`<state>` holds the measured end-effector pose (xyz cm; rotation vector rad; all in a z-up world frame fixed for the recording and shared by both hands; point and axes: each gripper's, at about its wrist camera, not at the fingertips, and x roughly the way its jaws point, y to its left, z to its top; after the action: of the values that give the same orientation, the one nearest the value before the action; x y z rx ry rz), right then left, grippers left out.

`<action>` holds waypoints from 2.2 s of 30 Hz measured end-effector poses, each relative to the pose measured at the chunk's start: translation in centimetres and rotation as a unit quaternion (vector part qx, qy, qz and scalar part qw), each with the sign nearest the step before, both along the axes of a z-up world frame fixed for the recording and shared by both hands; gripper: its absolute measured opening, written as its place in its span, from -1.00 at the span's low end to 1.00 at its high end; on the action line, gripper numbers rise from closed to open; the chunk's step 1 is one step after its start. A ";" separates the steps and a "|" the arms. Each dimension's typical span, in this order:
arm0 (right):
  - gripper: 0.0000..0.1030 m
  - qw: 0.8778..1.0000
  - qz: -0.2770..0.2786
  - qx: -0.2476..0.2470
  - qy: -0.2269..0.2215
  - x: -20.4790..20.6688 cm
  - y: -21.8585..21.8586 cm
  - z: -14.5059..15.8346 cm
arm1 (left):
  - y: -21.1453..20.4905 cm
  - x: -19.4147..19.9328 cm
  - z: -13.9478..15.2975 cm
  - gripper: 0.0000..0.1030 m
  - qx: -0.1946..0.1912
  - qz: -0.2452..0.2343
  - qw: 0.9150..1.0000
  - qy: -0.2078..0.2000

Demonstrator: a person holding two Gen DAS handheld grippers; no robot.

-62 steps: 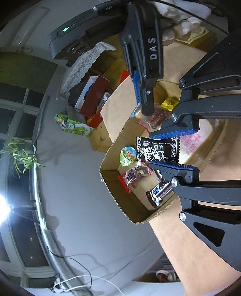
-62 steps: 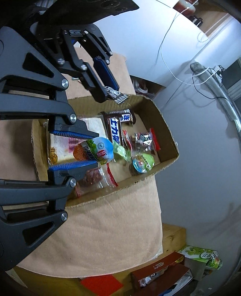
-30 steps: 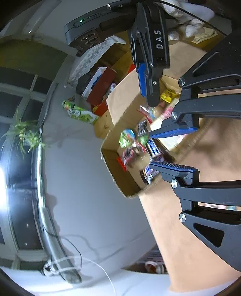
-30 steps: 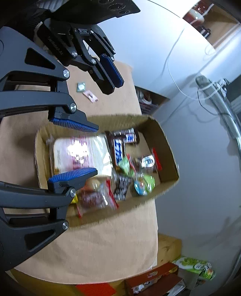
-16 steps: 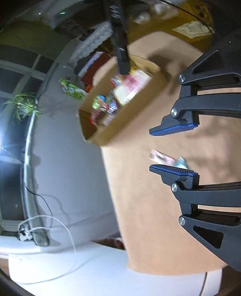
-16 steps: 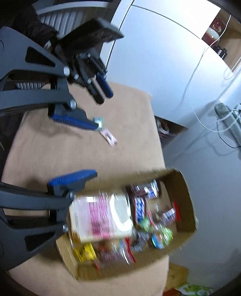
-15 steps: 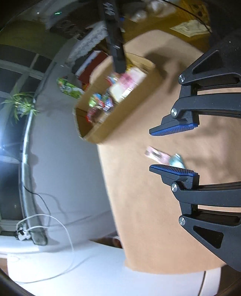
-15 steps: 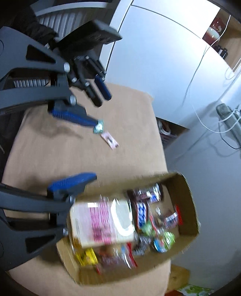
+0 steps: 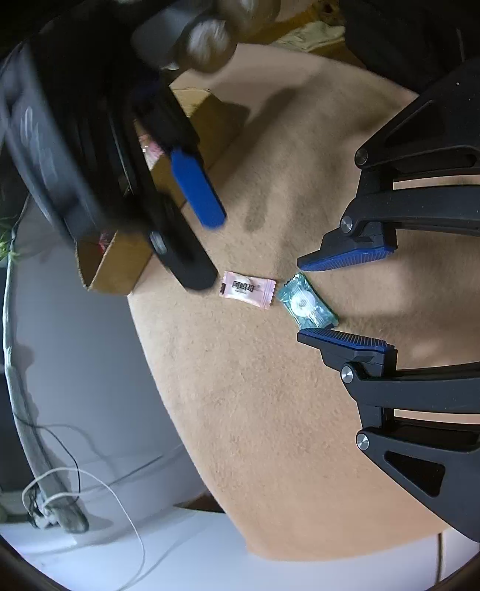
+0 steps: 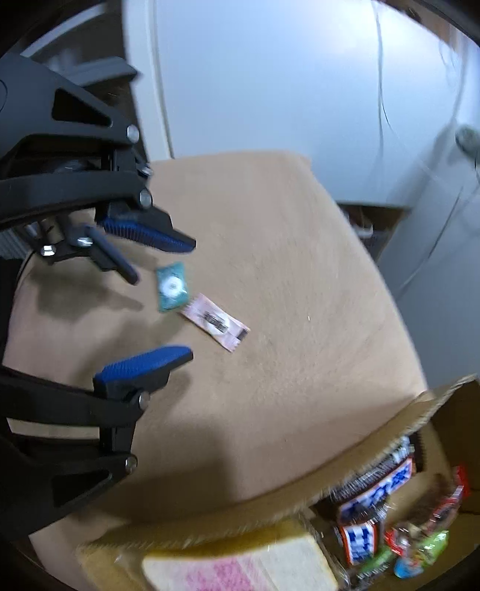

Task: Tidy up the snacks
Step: 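Move both grippers back to the pink and teal candies on the table, then grasp the teal candy with the left gripper while the right grasps the pink candy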

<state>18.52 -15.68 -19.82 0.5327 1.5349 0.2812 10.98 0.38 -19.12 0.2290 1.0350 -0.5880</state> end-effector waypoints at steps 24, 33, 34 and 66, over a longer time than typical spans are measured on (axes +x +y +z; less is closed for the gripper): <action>-0.65 0.988 0.091 -0.127 0.010 2.6 4.8 -2.1 | 0.4 2.1 -2.1 -0.41 -0.043 -0.039 0.998 0.036; -0.65 0.987 0.105 -0.126 0.006 2.3 4.1 -2.1 | -0.9 2.0 -2.0 -0.41 -0.001 -0.068 0.998 0.015; -0.65 0.987 0.102 -0.122 0.008 2.3 3.7 -2.2 | -1.3 1.9 -2.1 -0.38 0.007 -0.080 0.997 0.013; -0.88 0.991 0.115 -0.047 -0.057 0.1 3.4 -2.5 | 2.7 3.9 -1.3 -0.91 -0.113 0.165 0.978 0.068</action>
<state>18.65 -12.28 -22.30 0.2614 1.4913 0.4080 14.86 3.03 -20.40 -0.1829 1.0991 -0.4178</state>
